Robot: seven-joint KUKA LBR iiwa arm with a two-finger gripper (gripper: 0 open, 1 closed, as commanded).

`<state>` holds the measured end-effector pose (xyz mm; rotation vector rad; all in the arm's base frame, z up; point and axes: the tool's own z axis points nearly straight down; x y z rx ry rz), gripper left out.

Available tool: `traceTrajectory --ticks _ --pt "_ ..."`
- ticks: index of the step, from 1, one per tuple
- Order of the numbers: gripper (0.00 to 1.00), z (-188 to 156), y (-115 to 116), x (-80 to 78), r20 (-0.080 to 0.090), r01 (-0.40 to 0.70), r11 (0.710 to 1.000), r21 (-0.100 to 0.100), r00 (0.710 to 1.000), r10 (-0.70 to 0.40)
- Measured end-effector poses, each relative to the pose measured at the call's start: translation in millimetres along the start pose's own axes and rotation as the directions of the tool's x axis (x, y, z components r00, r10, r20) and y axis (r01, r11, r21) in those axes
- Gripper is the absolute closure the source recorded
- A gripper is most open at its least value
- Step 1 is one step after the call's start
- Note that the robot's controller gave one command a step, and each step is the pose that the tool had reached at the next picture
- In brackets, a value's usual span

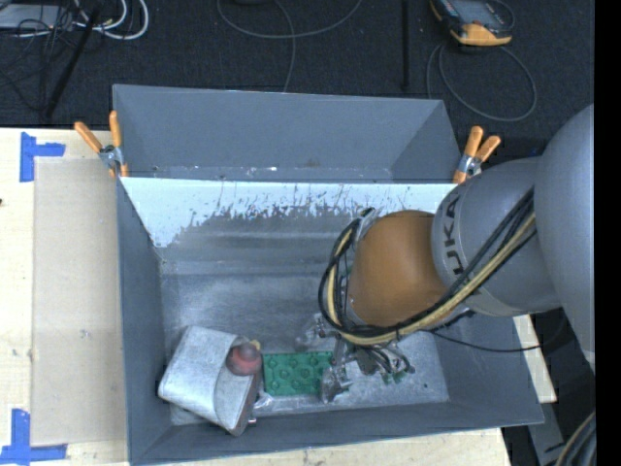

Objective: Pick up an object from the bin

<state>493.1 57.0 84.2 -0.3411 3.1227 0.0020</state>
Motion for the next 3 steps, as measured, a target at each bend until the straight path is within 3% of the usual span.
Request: traceTrajectory --ticks 1,2,3 --pt "1.00 -1.1 -23.8 -50.0 -0.002 0.194 0.981 0.000 0.981 -0.194" --pt "1.00 -98.5 -8.5 -67.3 0.008 0.230 0.973 0.003 0.973 -0.230" --pt "1.00 -198.1 -8.5 -63.1 0.008 0.243 0.970 0.004 0.970 -0.243"
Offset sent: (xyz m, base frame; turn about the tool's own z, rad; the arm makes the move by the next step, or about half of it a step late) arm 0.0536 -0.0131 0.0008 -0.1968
